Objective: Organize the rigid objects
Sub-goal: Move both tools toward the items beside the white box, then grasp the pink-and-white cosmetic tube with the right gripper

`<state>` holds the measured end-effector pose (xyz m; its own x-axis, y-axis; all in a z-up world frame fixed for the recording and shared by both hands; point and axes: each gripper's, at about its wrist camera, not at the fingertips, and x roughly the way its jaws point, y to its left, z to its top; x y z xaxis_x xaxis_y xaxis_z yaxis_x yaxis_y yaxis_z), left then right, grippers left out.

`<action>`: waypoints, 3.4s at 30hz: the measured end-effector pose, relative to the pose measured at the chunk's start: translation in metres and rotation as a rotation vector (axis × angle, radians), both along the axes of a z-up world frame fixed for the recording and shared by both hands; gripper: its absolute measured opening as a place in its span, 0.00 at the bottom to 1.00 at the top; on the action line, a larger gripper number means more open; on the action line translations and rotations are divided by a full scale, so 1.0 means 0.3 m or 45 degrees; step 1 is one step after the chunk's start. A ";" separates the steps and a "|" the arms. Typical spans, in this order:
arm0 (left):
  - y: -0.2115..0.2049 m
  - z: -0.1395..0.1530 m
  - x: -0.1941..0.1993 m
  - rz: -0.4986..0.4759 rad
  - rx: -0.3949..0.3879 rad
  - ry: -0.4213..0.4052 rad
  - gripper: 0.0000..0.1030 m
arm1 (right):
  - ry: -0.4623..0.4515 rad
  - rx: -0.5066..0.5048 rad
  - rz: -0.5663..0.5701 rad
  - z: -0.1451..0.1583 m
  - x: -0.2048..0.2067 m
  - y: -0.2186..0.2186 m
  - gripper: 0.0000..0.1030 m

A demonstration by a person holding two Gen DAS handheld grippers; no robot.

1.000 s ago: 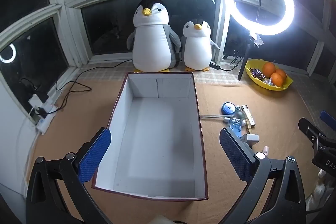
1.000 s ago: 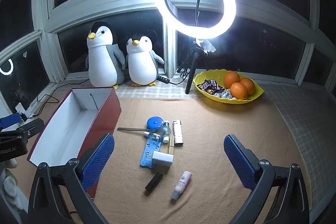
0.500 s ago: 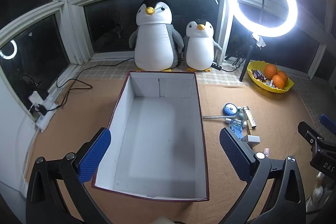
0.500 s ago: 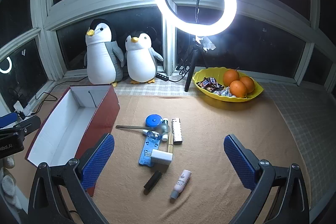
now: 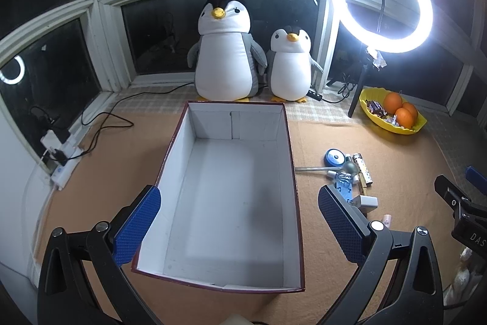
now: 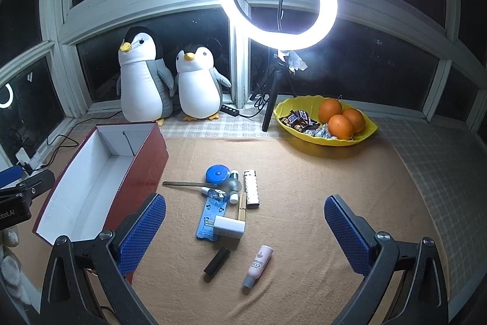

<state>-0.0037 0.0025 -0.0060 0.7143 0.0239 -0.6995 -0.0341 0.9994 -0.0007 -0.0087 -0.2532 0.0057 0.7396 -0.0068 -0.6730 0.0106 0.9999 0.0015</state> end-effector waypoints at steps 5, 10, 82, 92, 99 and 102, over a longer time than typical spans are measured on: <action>0.005 -0.005 -0.008 0.010 0.000 0.000 1.00 | 0.002 0.002 -0.002 0.002 0.002 -0.005 1.00; 0.017 -0.005 -0.009 0.030 0.003 0.007 1.00 | 0.001 0.006 -0.008 0.002 -0.002 -0.026 1.00; 0.373 -0.407 0.117 0.193 0.065 0.370 0.54 | 0.417 0.127 -0.130 -0.375 0.001 -0.155 0.60; 0.371 -0.451 0.129 0.178 0.050 0.411 0.44 | 0.546 0.188 -0.128 -0.495 0.079 -0.154 0.33; 0.369 -0.466 0.132 0.178 0.042 0.426 0.43 | 0.597 0.167 -0.088 -0.533 0.127 -0.119 0.30; 0.371 -0.468 0.132 0.178 0.035 0.428 0.43 | 0.617 0.158 -0.078 -0.548 0.141 -0.110 0.26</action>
<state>0.0359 0.1139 -0.1463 0.4330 0.1269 -0.8924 -0.1640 0.9846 0.0605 0.0337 -0.2863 -0.1588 0.3427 0.0613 -0.9374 0.0980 0.9901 0.1006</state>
